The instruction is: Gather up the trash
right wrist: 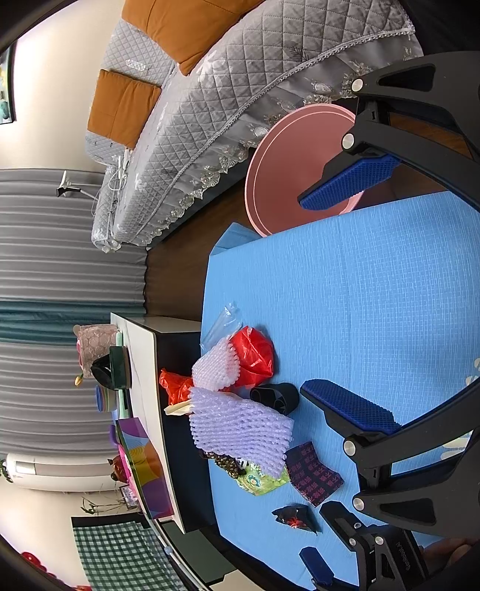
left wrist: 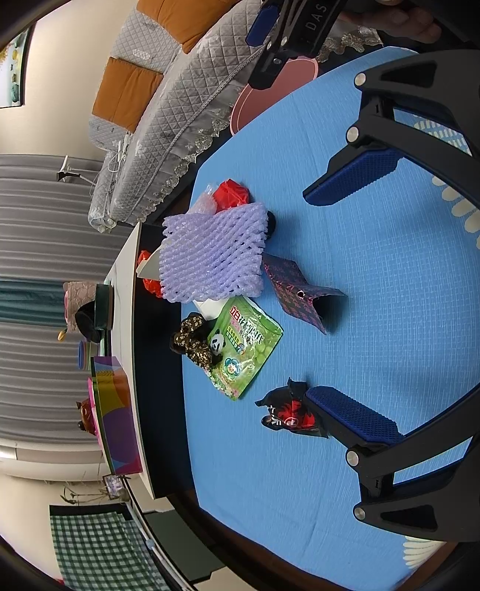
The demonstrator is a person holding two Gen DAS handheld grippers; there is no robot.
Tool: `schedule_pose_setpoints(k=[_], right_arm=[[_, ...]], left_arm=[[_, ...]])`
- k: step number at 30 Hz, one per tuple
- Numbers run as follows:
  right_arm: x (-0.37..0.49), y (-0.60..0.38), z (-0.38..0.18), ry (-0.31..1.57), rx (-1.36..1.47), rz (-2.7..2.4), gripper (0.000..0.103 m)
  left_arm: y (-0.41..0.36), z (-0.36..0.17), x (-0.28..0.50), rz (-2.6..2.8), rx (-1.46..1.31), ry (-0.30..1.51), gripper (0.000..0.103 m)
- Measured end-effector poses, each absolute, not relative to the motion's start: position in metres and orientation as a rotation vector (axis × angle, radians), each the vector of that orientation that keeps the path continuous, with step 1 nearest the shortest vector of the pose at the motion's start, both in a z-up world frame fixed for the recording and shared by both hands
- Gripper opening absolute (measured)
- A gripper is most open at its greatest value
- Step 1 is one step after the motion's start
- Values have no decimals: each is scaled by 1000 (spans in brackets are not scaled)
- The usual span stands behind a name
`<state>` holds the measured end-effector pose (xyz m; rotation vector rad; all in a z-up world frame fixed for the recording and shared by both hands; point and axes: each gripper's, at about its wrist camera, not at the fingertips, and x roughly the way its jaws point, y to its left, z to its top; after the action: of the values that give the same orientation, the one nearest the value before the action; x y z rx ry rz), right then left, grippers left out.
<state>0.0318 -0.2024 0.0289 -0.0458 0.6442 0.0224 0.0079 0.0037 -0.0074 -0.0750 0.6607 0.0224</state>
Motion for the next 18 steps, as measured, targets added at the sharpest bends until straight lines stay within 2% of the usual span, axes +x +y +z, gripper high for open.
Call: schedule_pose_setpoints(k=[15, 18], right_arm=[[31, -198, 31, 641, -50, 21, 90], [31, -199, 31, 641, -39, 25, 84]], left_arm=[[3, -8, 8, 23, -75, 661, 95], [3, -8, 8, 25, -74, 660, 95]])
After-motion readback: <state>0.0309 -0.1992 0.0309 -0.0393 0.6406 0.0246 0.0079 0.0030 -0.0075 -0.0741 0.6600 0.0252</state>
